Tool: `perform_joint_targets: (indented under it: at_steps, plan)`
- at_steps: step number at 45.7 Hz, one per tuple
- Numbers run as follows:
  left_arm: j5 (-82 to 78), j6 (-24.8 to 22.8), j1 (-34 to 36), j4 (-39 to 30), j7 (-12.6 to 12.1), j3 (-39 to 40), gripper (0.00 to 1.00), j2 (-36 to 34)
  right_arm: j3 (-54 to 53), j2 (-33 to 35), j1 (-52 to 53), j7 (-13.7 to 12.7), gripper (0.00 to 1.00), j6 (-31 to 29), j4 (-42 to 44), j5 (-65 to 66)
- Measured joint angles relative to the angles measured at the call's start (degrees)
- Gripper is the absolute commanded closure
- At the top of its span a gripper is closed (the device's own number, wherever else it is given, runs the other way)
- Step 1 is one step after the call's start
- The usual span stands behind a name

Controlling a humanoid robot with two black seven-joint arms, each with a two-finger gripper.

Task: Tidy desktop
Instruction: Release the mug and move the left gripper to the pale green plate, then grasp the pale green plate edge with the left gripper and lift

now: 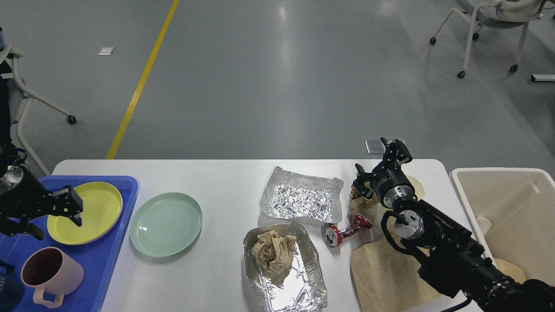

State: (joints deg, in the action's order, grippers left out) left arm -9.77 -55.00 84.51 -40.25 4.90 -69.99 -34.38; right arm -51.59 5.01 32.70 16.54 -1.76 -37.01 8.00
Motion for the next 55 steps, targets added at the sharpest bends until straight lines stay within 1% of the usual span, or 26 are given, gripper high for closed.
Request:
perform_joint_targets:
  at_steps: [6, 13, 21, 25, 28, 32, 36, 41, 49, 55]
  plan:
    - [3.6, 0.0, -0.1, -0.1, -0.2, 0.4, 0.24, 4.3, 0.0, 0.0, 0.0, 0.0, 0.0, 0.0, 0.0, 0.0]
    - [9.7, 1.5, -0.9, -0.3, -0.4, 0.6, 0.25, 8.2, 0.0, 0.0, 0.0, 0.0, 0.0, 0.0, 0.0, 0.0]
    - [12.6, 3.6, -3.0, -0.3, -0.8, 0.6, 0.32, 12.1, 0.0, 0.0, 0.0, 0.0, 0.0, 0.0, 0.0, 0.0]
    - [12.7, 5.9, -5.0, -0.3, -1.7, 0.5, 0.33, 14.4, 0.0, 0.0, 0.0, 0.0, 0.0, 0.0, 0.0, 0.0]
    - [12.8, 7.1, -6.1, -0.3, -3.2, 0.5, 0.33, 15.4, 0.0, 0.0, 0.0, 0.0, 0.0, 0.0, 0.0, 0.0]
    - [13.3, 8.2, -7.1, -0.3, -5.3, 0.5, 0.31, 16.0, 0.0, 0.0, 0.0, 0.0, 0.0, 0.0, 0.0, 0.0]
    - [13.7, 9.7, -8.2, -0.3, -6.4, 0.5, 0.31, 16.3, 0.0, 0.0, 0.0, 0.0, 0.0, 0.0, 0.0, 0.0]
    - [13.9, 11.6, -9.3, -0.3, -6.6, 0.7, 0.31, 16.3, 0.0, 0.0, 0.0, 0.0, 0.0, 0.0, 0.0, 0.0]
    - [14.3, 13.7, -12.5, 0.3, -6.7, 3.6, 0.31, 16.1, 0.0, 0.0, 0.0, 0.0, 0.0, 0.0, 0.0, 0.0]
    - [14.3, 15.8, -14.0, 1.1, -6.8, 4.3, 0.31, 15.9, 0.0, 0.0, 0.0, 0.0, 0.0, 0.0, 0.0, 0.0]
